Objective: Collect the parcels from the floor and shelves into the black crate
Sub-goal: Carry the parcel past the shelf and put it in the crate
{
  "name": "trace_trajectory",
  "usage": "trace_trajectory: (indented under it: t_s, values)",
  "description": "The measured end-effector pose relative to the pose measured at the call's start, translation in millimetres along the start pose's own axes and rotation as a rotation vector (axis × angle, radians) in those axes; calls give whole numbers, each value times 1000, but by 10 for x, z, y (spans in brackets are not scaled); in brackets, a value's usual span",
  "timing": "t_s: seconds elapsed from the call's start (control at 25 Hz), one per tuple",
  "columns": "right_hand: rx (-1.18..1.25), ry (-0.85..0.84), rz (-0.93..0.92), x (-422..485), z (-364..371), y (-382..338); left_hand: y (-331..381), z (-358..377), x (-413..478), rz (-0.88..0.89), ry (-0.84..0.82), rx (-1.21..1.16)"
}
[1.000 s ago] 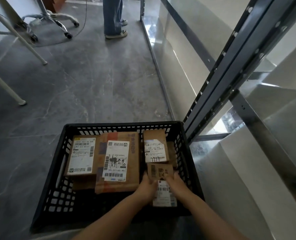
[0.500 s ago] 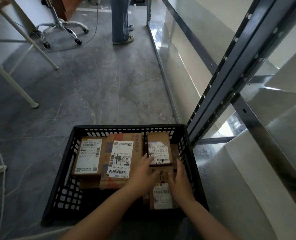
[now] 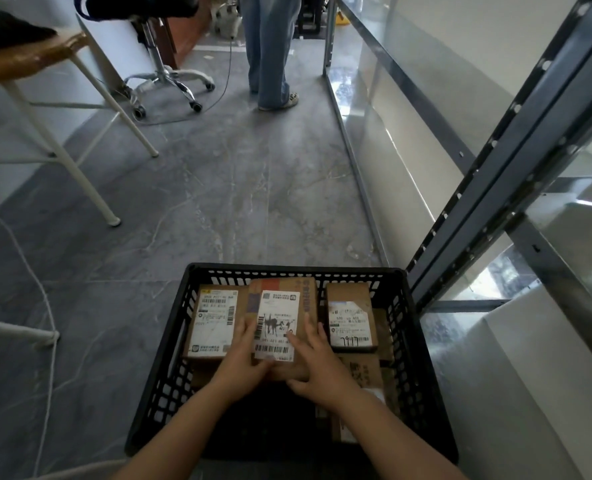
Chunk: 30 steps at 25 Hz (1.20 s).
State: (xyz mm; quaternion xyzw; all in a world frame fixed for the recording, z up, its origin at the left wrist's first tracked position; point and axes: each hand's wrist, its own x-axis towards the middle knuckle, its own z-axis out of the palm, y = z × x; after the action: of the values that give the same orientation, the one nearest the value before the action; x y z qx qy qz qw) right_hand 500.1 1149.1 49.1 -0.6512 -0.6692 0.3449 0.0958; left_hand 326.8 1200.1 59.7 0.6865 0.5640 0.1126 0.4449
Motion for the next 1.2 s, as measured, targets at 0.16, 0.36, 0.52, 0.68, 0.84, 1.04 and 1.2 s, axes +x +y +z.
trace_trajectory:
  t_s: [0.16, 0.36, 0.52, 0.68, 0.84, 1.04, 1.2]
  values:
    - [15, -40, 28, -1, 5, 45, -20, 20, 35, 7, 7, -51]
    - [126, 127, 100, 4, -662, -368, 852, -401, 98, -109, 155, -326]
    - [335, 297, 131, 41, -2496, -1328, 2514, -1887, 104, -65, 155, -441]
    - [402, 470, -29, -234, -4902, -2886, 4509, -4028, -372, 227, 262, -213]
    - [390, 593, -220, -990, -6932, -4479, 6137, -5563, -1288, 410, 296, -183]
    - [349, 702, -361, -2188, -8489, -6006, 7583, -6829, -2604, 589, 330, -122]
    - [320, 666, -431, -2612, -8638, -6455, 7980, -7074, -3304, 679, 402, -49]
